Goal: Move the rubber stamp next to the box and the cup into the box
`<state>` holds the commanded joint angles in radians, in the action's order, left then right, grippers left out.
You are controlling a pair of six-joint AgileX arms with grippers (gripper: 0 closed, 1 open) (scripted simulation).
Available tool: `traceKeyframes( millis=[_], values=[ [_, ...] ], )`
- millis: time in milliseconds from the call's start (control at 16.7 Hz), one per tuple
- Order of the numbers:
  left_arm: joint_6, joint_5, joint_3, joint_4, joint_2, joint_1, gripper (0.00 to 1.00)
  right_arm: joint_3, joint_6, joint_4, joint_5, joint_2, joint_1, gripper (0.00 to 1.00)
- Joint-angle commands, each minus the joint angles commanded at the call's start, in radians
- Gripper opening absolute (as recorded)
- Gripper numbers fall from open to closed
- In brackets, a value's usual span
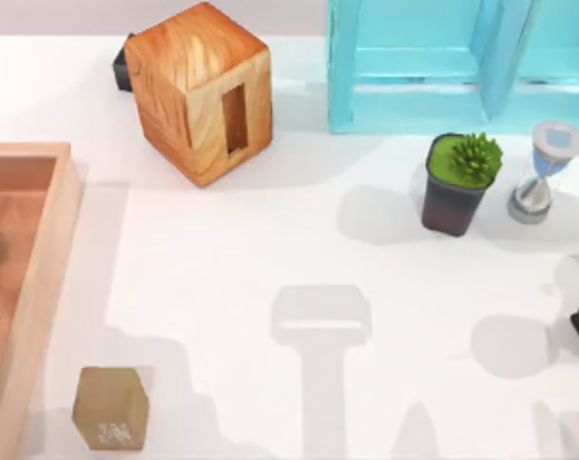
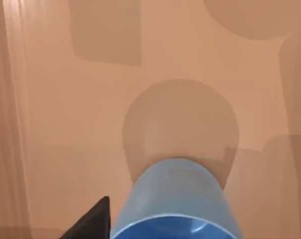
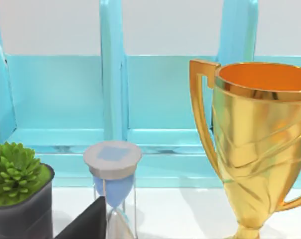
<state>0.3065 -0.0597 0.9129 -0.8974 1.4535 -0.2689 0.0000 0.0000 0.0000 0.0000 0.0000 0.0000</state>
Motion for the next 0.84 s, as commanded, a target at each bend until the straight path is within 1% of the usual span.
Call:
traceKeyframes(
  millis=[180,300,420,540,660,840],
  values=[
    [-0.005,-0.034,0.125,-0.051,-0.019,-0.005,1.00,0.000,0.000,0.000,0.000,0.000,0.000,1.00],
    [-0.001,-0.041,0.199,-0.126,-0.034,-0.021,1.00,0.000,0.000,0.000,0.000,0.000,0.000,1.00],
    [0.005,-0.031,0.246,-0.227,-0.048,-0.035,1.00,0.000,0.000,0.000,0.000,0.000,0.000,1.00],
    [0.009,-0.006,0.262,-0.332,-0.059,-0.038,1.00,0.000,0.000,0.000,0.000,0.000,0.000,1.00],
    [0.009,0.022,0.252,-0.400,-0.067,-0.030,1.00,0.000,0.000,0.000,0.000,0.000,0.000,1.00],
    [0.007,0.037,0.239,-0.424,-0.074,-0.022,1.00,0.000,0.000,0.000,0.000,0.000,0.000,1.00]
  ],
)
